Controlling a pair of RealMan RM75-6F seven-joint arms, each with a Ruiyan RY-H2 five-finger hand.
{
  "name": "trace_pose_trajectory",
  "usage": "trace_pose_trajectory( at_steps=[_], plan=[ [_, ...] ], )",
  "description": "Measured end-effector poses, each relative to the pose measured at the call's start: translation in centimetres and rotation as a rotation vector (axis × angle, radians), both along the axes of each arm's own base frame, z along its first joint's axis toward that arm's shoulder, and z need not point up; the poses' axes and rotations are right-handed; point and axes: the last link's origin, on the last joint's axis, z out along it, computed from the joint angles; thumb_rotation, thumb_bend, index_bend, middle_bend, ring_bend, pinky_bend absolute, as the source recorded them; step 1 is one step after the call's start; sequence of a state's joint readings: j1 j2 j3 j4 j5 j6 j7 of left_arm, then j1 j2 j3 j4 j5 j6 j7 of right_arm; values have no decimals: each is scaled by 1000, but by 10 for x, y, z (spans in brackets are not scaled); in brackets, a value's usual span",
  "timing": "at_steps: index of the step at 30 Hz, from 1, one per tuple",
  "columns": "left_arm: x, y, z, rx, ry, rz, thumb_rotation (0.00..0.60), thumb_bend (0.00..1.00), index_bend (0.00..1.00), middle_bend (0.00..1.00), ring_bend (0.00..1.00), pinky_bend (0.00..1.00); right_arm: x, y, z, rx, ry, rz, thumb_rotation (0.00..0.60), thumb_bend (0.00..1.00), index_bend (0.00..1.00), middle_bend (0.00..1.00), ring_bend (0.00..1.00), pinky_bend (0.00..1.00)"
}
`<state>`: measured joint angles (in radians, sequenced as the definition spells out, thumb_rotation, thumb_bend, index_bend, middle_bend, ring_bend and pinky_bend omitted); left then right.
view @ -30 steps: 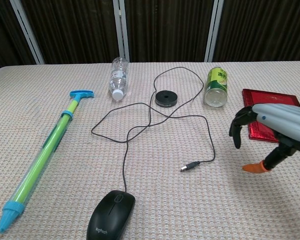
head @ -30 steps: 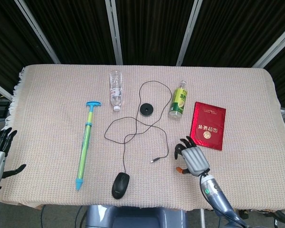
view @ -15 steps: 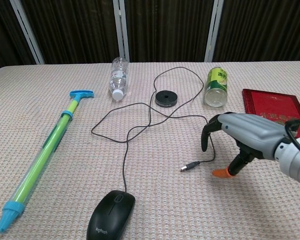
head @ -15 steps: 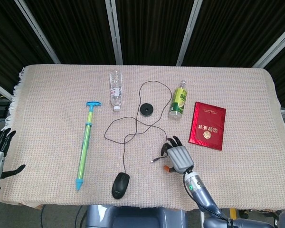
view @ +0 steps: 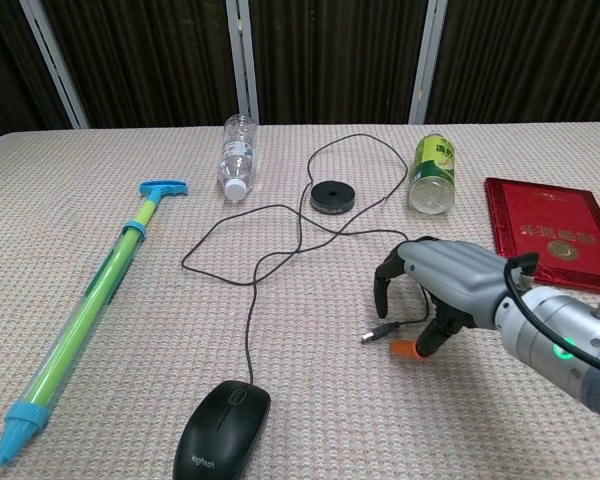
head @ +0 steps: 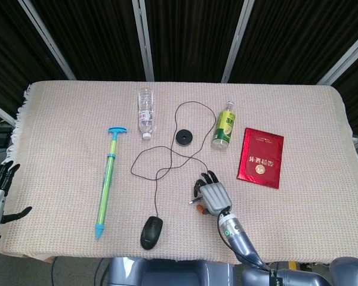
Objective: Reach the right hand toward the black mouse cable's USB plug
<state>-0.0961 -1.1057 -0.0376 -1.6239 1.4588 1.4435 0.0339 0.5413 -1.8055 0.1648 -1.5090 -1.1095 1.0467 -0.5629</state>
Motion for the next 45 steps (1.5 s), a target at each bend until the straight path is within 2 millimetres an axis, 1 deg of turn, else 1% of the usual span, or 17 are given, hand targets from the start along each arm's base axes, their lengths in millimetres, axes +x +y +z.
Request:
trace_pose_trajectory(
  at_steps=[8, 10, 15, 17, 27, 31, 33, 36, 41, 45],
  plan=[
    [0, 1, 0, -1, -12, 6, 600, 44, 70, 0, 0, 0, 2, -3, -8, -2, 4, -4, 600, 260, 502, 280, 84, 65],
    [-1, 1, 0, -2, -13, 7, 600, 44, 72, 0, 0, 0, 2, -2, -10, -1, 7, -4, 600, 275, 521, 284, 84, 65],
    [0, 1, 0, -2, -16, 7, 600, 44, 74, 0, 0, 0, 5, -1, -11, -2, 0, -2, 600, 353, 596, 299, 88, 65],
    [0, 1, 0, -2, -18, 9, 600, 45, 75, 0, 0, 0, 6, 1, -11, -3, -6, 0, 600, 366, 615, 301, 89, 65],
    [0, 1, 1, -1, -28, 18, 600, 47, 80, 0, 0, 0, 13, 9, -8, 3, -17, 16, 600, 368, 621, 302, 89, 64],
    [0, 0, 1, 3, -34, 20, 600, 48, 82, 0, 0, 0, 18, 9, -3, -10, -45, 9, 600, 369, 621, 307, 89, 63],
    [-1, 0, 1, 3, -38, 22, 600, 48, 82, 0, 0, 0, 21, 7, 1, -13, -81, -14, 600, 369, 622, 313, 89, 63],
    [-1, 0, 2, 1, -41, 26, 600, 48, 82, 0, 0, 0, 28, 0, 11, -22, -188, -91, 600, 368, 622, 314, 89, 58],
    [0, -1, 2, 1, -41, 22, 600, 47, 82, 0, 0, 0, 34, -21, 38, -37, -463, -300, 600, 368, 628, 314, 70, 16],
    [0, -1, 1, -1, -41, 26, 600, 48, 87, 0, 0, 0, 34, -37, 64, -56, -696, -422, 600, 368, 650, 313, 62, 14]
  ],
)
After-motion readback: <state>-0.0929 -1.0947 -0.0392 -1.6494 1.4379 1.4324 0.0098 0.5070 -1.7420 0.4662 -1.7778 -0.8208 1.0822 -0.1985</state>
